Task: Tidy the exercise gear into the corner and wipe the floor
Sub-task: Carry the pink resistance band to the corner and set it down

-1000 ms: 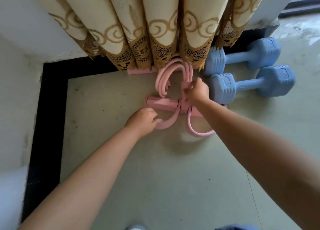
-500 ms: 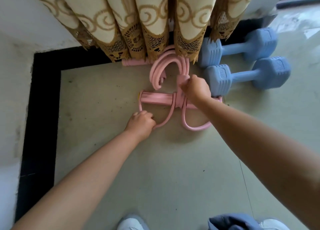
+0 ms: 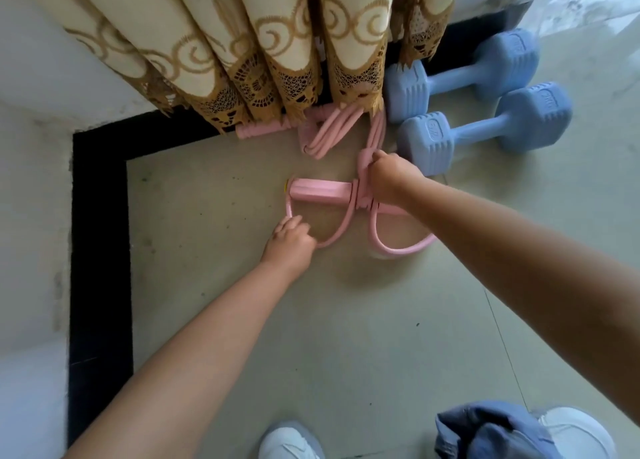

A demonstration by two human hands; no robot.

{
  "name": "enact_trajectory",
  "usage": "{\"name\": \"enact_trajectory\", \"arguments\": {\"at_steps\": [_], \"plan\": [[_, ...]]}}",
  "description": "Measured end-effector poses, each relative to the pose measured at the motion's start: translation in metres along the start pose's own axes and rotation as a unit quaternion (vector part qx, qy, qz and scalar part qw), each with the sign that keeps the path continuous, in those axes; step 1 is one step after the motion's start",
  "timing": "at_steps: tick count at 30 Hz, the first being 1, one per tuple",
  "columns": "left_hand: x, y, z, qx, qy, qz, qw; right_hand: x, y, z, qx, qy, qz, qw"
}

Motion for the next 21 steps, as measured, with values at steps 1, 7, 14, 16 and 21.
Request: {"name": "enact_trajectory", "arguments": {"at_steps": [1,7,14,16,21], "plan": [[0.000,0.004,0.000,0.002,-0.009,0.000,1.000,0.002,0.002,0.001,0.003,-0.001,-0.013,1.000],[0.004,0.003,0.005,0.001,0.005,0.011,1.000,0.013,0.018,0.012,0.064,-0.066,-0.041,0.995],[0.004,-0.007,0.006,0.022,0.010,0.023,0.999,0.015,0.001,0.016,0.014,-0.036,0.004,0.999],[0.005,-0.016,0.008,0.043,0.037,0.047,0.997,0.021,0.000,0.016,0.014,-0.030,0.032,0.999],[0.005,-0.039,0.017,0.060,0.042,0.098,0.992,0.030,0.005,0.020,0.032,-0.057,0.052,0.997]]}}
Point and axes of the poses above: each hand's wrist, its own x-axis away from the middle knuckle, its own y-axis out of the palm, z = x × y, the point moved 5 cm from there along -x, towards the middle knuckle, and after that the axes turned 15 degrees about x, right-handed, at the moved point
